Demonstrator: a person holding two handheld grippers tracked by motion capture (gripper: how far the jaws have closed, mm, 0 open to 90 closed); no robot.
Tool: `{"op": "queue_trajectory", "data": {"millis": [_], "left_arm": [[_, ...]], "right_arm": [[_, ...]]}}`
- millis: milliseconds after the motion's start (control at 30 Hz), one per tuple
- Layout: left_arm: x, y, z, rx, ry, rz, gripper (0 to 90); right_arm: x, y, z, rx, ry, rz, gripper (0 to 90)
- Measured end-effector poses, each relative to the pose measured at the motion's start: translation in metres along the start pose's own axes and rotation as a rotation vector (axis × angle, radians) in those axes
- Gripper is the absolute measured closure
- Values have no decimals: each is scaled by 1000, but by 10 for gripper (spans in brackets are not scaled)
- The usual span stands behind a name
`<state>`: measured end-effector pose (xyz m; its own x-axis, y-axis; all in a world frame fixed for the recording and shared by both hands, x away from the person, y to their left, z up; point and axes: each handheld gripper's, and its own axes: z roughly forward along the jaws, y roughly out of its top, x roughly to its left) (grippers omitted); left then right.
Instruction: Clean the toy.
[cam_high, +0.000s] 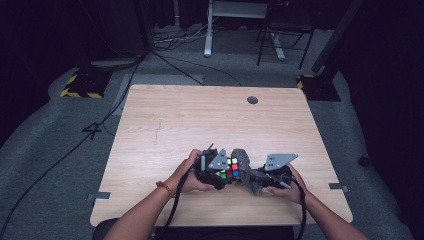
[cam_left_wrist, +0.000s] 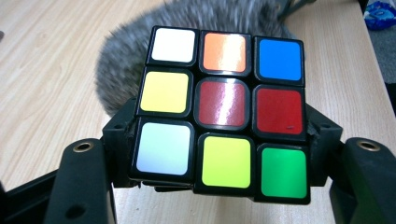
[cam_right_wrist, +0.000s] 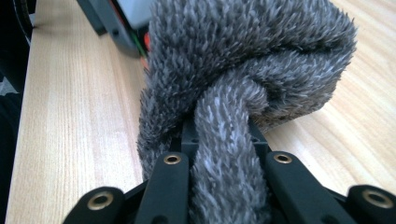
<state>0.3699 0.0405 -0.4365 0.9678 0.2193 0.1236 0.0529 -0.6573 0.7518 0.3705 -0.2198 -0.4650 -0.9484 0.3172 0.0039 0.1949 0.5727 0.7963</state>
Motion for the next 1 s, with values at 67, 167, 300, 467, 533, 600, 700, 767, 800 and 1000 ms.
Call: {"op": "queue_trajectory", "data": {"millis": [67, 167, 300, 467, 533, 600, 700, 767, 800, 1000], "left_arm": [[0, -2, 2, 14, 5, -6, 332], [-2, -4, 7, 46, 5, 0, 332], [-4, -2, 5, 31, 9, 6, 332], [-5, 3, -3, -19, 5, 15, 332], [-6, 4, -6, -42, 4, 18, 332], [-5, 5, -7, -34, 7, 21, 332], [-4, 3, -4, -19, 2, 11, 331], [-3, 2, -3, -13, -2, 7, 331], [-3, 2, -3, -9, -3, 7, 331], [-4, 0, 7, 37, -5, 10, 331]], "right_arm": [[2, 3, -2, -8, -4, -10, 777], [8, 9, -7, -57, 4, -29, 777], [13, 15, -12, -86, -5, -52, 776], [2, 6, -4, -18, -11, 4, 776], [0, 2, -2, 3, -5, 14, 776], [0, 2, -2, -4, -3, 15, 776], [4, 7, -6, -28, -13, -2, 776], [7, 9, -8, -44, -20, -20, 776], [8, 9, -9, -53, -23, -22, 776], [12, 19, -19, -123, 1, -39, 776]]}}
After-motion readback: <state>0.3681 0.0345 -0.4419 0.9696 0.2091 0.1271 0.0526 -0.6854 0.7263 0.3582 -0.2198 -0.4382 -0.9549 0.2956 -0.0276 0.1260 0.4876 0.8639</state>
